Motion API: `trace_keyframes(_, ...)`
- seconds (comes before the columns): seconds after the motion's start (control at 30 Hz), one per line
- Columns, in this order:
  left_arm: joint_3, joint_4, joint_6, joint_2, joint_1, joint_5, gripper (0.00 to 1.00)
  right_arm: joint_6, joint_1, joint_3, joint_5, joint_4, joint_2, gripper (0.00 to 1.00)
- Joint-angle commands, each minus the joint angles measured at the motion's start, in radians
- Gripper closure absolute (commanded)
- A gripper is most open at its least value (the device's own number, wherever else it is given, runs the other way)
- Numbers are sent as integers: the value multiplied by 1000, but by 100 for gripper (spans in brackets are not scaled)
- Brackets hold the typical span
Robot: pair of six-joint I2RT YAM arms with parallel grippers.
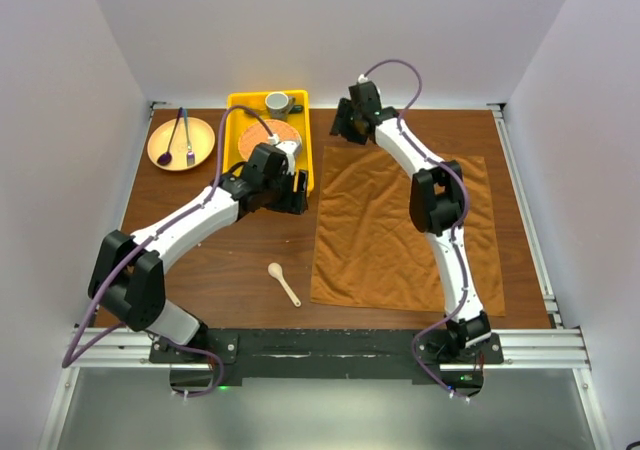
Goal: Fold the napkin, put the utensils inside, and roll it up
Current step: Flatten the napkin out
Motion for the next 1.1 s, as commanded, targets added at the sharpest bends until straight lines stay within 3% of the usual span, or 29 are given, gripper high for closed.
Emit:
trace_keyframes(0.0,-26,126,-7,-45,-7,75,30,-67,-51,32,31,-176,-145,36)
trace_keyframes(0.2,6,195,25,30,-93,96,31,-84,-232,-333,168,-290,-412,35)
trace_keyframes(0.37,63,213,44,124,-165,96,33,-124,-365,-448,316,-373,-498,38)
trace_keyframes(0.5,87,249,33,217,-186,102,34,-156,-453,-557,329,-343,-517,46)
trace_keyframes(0.77,219,178,-2,391,-203,-23,37,-164,-481,-574,363,-304,-459,50)
trace_keyframes(1.07,279,135,-13,478,-209,-105,37,-182,-481,-642,312,-221,-408,49)
